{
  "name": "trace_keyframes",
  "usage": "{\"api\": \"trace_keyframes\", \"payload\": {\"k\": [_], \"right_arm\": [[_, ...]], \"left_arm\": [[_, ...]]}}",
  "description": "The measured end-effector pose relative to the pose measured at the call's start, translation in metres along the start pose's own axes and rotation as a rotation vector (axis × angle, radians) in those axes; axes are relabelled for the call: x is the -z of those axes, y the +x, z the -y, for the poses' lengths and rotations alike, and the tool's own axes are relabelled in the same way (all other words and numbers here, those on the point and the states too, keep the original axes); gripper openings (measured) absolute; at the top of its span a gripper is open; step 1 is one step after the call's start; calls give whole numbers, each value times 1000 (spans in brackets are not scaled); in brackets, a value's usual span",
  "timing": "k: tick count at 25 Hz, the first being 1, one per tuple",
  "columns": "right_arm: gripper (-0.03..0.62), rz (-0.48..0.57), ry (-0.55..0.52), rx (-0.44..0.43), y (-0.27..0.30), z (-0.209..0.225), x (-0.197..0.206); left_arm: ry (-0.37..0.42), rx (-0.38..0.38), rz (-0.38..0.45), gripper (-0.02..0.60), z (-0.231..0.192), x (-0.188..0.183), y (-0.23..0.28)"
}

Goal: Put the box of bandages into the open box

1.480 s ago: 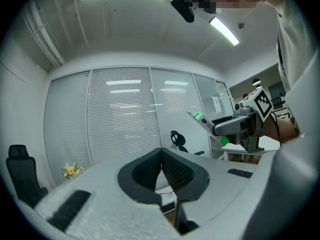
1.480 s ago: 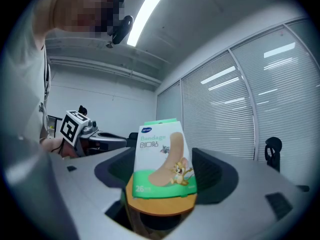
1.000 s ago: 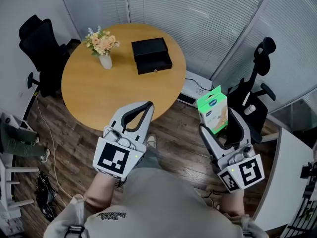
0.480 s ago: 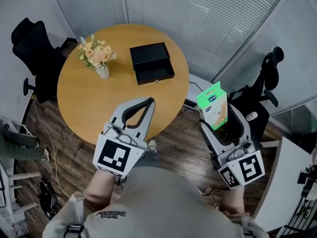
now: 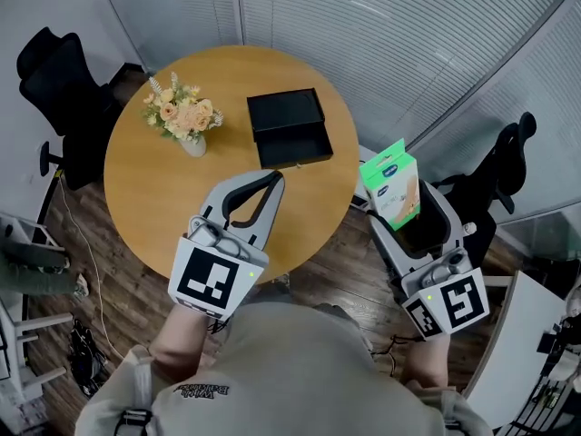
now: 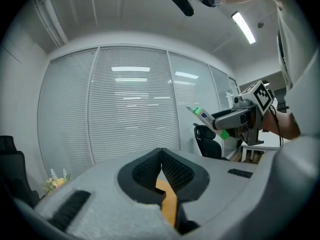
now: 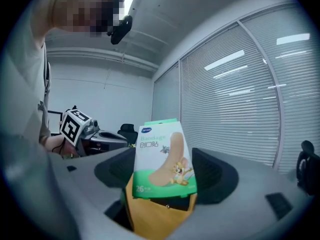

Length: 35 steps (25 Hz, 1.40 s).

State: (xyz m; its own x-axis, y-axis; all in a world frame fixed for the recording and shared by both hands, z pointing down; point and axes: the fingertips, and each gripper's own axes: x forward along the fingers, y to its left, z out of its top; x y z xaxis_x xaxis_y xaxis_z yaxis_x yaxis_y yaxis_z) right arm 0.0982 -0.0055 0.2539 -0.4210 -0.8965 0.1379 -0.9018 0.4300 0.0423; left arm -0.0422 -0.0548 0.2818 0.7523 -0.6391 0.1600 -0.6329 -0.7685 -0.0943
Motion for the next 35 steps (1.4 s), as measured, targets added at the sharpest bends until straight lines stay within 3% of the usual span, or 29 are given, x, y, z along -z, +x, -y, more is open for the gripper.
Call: {"api": "trace_keyframes", "payload": {"k": [17,21,25,35], "right_arm": [[348,-24,-55,-181,39,18,-3],[348,-36,-62,-247,53,34,4],[348,-49,-70,-351,69,46,10],[348,-143,-156,-565,118,70,35]], "left_arm": [[11,-140,-39,21,-18,2,7],[-4,-202,-59,21,-20,2,16],[33,-240,-83,21,-22,10,32],[-14,-363,-121,21,-36,25,60]]}}
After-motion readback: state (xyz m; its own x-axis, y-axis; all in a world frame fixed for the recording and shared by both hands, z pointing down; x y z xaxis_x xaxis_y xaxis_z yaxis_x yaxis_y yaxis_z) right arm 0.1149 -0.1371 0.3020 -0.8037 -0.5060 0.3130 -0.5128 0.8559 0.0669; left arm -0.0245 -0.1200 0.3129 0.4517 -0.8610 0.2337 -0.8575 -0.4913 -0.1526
